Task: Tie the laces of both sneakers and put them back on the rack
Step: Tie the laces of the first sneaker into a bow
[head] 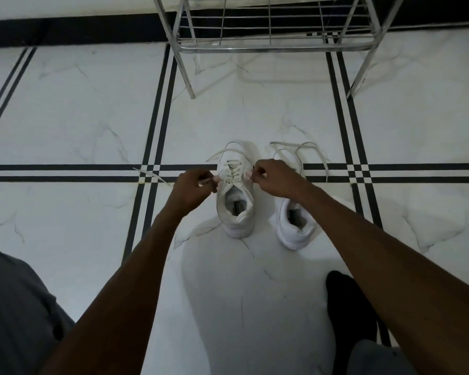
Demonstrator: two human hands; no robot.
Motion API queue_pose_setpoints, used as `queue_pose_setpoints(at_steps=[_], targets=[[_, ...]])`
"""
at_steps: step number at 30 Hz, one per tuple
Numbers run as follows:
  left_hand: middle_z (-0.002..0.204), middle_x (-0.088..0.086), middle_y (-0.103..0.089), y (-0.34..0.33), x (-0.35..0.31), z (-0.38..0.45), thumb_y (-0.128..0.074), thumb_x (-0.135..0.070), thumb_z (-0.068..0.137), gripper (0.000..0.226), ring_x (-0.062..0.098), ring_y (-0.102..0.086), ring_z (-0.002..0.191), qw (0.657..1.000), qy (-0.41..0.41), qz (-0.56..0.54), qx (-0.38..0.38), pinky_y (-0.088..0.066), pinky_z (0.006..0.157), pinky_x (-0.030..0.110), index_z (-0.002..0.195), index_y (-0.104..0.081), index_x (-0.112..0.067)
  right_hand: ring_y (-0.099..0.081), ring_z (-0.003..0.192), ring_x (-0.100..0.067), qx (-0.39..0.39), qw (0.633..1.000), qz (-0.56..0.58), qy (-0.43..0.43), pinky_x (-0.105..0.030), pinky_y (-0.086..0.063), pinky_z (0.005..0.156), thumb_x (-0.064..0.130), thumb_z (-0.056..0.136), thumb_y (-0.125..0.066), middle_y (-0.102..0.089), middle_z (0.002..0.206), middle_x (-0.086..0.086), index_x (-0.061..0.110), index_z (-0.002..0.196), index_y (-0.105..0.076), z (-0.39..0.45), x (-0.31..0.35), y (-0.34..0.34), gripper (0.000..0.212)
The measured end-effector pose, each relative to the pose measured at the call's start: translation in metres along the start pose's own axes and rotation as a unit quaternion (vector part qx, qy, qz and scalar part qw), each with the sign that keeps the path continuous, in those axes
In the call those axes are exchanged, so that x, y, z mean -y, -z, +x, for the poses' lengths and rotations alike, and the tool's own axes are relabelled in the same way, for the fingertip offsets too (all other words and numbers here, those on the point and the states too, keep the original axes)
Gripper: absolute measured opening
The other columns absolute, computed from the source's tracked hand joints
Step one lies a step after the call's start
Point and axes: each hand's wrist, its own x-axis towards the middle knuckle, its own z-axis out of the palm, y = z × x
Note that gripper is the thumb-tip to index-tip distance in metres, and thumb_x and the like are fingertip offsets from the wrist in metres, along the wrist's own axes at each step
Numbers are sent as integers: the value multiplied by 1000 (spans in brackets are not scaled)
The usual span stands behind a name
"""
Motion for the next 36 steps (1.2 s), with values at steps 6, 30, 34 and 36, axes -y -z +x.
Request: queue_pose_setpoints(at_steps=[6, 30, 34, 36], targets=[[100, 5, -79, 12, -24, 4, -55, -27, 102, 31, 10, -72, 99, 963, 38, -268, -11, -50, 89, 32, 82, -68, -8, -72, 106, -28, -6, 914, 402, -57, -42, -57, 78, 46, 102, -47, -79, 102, -8, -4, 102, -63, 16, 20, 15, 52], [83, 4, -64, -1, -37, 10, -42, -4, 104, 35, 15, -61, 80, 985, -76, -156, -15, -55, 80, 29, 133, -56, -19, -73, 72, -22, -69, 926, 367, -55, -38, -60, 69, 6, 91, -69, -79, 89, -14, 8, 108, -53, 21, 31, 3, 23], [87, 1, -71, -3, -42, 11, -45, -2, 104, 32, 10, -68, 77, 988, -101, -113, -20, -58, 74, 31, 131, -55, -18, -74, 74, -36, -51, 912, 402, -56, -40, -63, 75, 9, 79, -82, -76, 87, -26, -1, 88, -74, 24, 32, 0, 15], [86, 1, -73, -3, -43, 11, -46, -4, 103, 30, 13, -69, 74, 990, -99, -98, -21, -57, 68, 37, 127, -53, -20, -75, 84, -40, -35, 913, 404, -37, -42, -63, 82, 7, 82, -80, -77, 89, -24, -1, 95, -78, 25, 32, -2, 15]])
